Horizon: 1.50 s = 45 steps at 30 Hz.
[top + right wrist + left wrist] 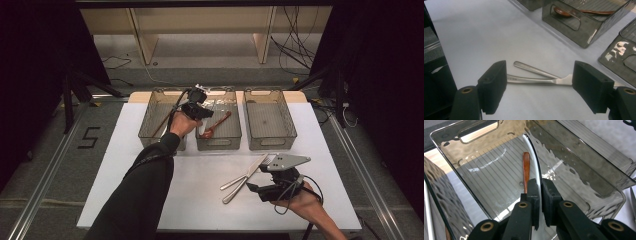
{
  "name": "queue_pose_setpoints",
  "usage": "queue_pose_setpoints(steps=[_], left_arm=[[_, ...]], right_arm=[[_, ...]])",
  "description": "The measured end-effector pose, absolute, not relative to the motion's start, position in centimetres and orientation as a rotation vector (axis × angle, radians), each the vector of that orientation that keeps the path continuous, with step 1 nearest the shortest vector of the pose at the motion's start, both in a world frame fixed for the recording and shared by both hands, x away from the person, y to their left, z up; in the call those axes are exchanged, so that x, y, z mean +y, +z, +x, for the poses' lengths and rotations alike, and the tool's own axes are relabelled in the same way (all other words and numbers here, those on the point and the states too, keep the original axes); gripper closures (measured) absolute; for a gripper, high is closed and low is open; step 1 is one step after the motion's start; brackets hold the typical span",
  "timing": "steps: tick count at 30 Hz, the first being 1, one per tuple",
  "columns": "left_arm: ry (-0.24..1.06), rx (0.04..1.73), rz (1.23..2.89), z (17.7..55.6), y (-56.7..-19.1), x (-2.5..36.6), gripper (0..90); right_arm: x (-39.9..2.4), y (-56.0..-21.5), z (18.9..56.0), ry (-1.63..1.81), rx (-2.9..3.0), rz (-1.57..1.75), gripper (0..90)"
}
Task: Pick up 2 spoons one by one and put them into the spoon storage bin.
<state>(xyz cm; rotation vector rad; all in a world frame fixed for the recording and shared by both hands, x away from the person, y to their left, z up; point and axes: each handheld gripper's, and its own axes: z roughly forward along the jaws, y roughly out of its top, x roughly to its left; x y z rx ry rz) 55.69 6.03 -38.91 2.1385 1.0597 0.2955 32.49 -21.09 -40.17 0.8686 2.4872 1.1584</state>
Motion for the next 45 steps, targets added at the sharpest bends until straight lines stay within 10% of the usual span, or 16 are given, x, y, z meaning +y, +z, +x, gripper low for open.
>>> queue_pose_setpoints(steps=[9, 26, 45], left_arm=[[0.292, 1.066, 2.164, 55.7, -39.1, 6.1, 81.1], [0.229, 1.008, 2.090, 52.4, -36.1, 7.8, 38.9], [0.207, 0.905, 2.015, 44.0, -36.4, 12.4, 27.0]], right_arm=[[-21.1, -40.1, 32.4, 1.162, 2.485, 0.871, 29.0], [-21.1, -40.2, 32.5, 1.160, 2.485, 0.876, 29.0], [-21.0, -40.3, 33.0, 1.136, 2.493, 0.876, 28.6]])
